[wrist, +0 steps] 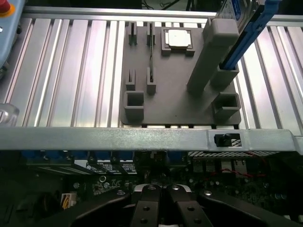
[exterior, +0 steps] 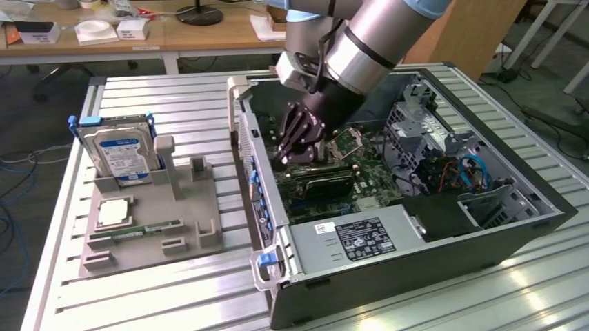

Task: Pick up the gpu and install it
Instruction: 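Press down on the gpu until it lock into place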

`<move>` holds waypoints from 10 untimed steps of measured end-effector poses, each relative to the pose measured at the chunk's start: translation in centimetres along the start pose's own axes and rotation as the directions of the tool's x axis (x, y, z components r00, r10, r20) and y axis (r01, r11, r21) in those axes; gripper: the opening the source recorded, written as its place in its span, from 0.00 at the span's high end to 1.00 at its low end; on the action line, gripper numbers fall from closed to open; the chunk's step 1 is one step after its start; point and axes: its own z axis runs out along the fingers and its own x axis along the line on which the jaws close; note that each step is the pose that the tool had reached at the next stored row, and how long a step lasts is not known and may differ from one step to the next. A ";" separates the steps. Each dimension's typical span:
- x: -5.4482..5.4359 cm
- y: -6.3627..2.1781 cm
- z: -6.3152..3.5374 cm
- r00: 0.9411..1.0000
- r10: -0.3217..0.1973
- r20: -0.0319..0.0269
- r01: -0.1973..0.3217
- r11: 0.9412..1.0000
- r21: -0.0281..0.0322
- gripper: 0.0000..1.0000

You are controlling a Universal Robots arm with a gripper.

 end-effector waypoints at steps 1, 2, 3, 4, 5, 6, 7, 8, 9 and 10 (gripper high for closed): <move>0.1 -0.02 0.04 1.000 0.000 0.000 0.000 1.000 -0.001 0.90; 0.1 -0.04 0.08 1.000 0.000 0.000 0.000 1.000 -0.001 0.90; 0.2 -0.06 0.12 1.000 -0.001 0.000 0.001 1.000 -0.002 0.90; 0.2 -0.08 0.17 1.000 -0.001 0.000 0.001 1.000 -0.003 0.90; 0.3 -0.10 0.21 1.000 -0.001 0.000 0.001 1.000 -0.003 0.90; 0.3 -0.11 0.24 1.000 -0.001 -0.001 0.001 1.000 -0.004 0.90; 0.3 -0.12 0.27 1.000 -0.001 -0.001 0.001 1.000 -0.006 0.90; 0.3 -0.14 0.30 1.000 -0.001 -0.001 0.001 1.000 -0.007 0.90; 0.3 -0.15 0.33 1.000 -0.002 -0.001 0.002 1.000 -0.008 0.90; 0.3 -0.16 0.37 1.000 -0.002 -0.001 0.002 1.000 -0.009 0.90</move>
